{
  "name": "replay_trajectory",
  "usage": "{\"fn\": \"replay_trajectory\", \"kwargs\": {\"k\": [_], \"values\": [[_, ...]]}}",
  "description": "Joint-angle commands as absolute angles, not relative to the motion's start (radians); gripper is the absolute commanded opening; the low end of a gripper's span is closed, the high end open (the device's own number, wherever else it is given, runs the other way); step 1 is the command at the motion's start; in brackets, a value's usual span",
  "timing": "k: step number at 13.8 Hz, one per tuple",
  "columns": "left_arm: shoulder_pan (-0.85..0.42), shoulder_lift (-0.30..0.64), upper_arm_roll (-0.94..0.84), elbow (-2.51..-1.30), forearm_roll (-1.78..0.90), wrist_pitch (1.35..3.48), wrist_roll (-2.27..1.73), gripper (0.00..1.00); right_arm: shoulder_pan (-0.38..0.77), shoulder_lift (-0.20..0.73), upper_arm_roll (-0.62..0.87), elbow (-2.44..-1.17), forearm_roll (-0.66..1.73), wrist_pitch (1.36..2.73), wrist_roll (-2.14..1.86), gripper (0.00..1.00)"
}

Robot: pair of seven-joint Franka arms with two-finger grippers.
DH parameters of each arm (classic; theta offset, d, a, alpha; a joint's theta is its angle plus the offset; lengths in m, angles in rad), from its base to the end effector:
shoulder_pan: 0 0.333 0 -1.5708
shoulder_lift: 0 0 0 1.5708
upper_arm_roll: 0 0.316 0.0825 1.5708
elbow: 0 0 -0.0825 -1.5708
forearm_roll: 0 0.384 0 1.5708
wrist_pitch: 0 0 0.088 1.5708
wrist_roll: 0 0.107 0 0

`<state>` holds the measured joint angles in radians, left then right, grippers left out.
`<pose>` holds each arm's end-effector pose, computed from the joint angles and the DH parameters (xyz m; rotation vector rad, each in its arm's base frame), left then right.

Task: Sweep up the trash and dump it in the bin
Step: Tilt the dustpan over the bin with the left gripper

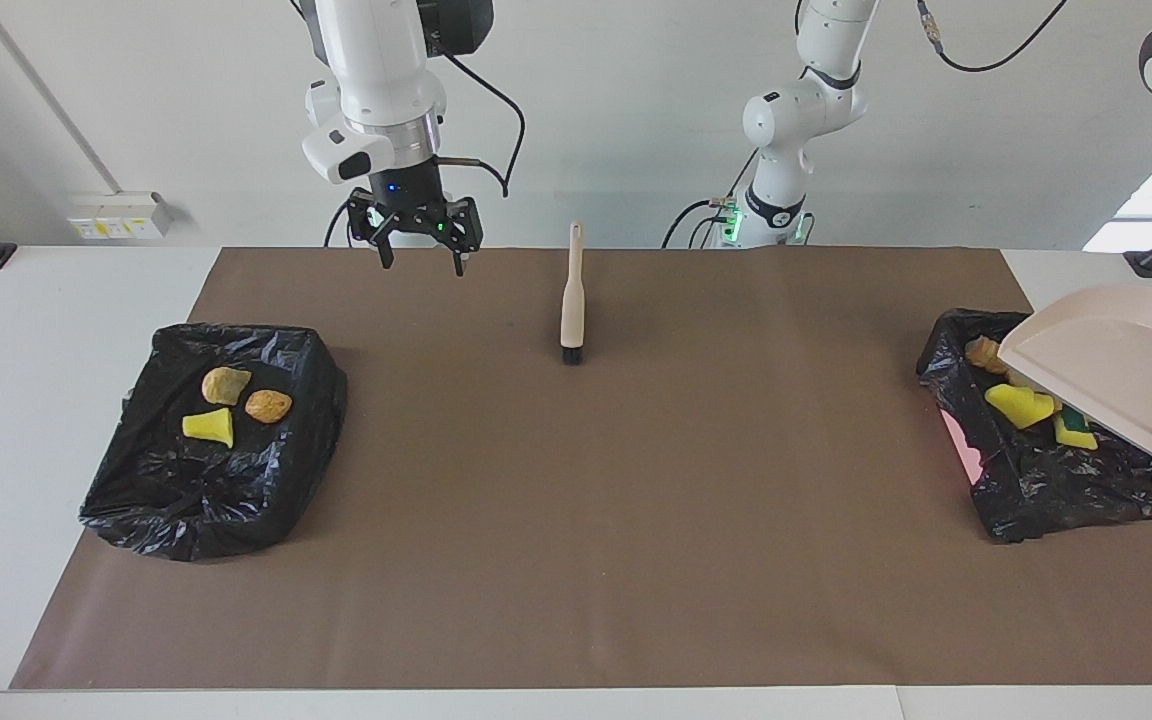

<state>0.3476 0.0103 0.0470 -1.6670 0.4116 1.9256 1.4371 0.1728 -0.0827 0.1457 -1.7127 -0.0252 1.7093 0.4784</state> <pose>0.5326 0.2519 0.6131 -2.2683 1.4518 0.2330 0.5133 0.1700 0.6142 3.1252 -0.2465 0.1359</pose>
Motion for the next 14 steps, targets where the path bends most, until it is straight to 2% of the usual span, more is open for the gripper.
{"fn": "replay_trajectory", "kwargs": {"k": [1,6,11,14], "values": [[0.334,-0.015,0.035,-1.689,0.370,1.896,1.359,0.00,0.153,-0.083,0.126,-1.655,-0.015,1.665,0.460,1.00],[0.174,-0.074,0.034,-1.792,0.290,1.826,1.062,0.00,0.153,-0.083,0.034,-1.606,-0.012,1.594,0.350,1.00],[-0.030,-0.049,0.034,-1.824,0.175,1.816,0.643,0.00,0.155,-0.084,-0.101,-1.589,-0.014,1.559,0.139,1.00],[-0.157,0.004,0.034,-1.816,0.108,1.854,0.388,0.00,0.153,-0.086,-0.158,-1.592,-0.015,1.557,0.045,1.00]]}}
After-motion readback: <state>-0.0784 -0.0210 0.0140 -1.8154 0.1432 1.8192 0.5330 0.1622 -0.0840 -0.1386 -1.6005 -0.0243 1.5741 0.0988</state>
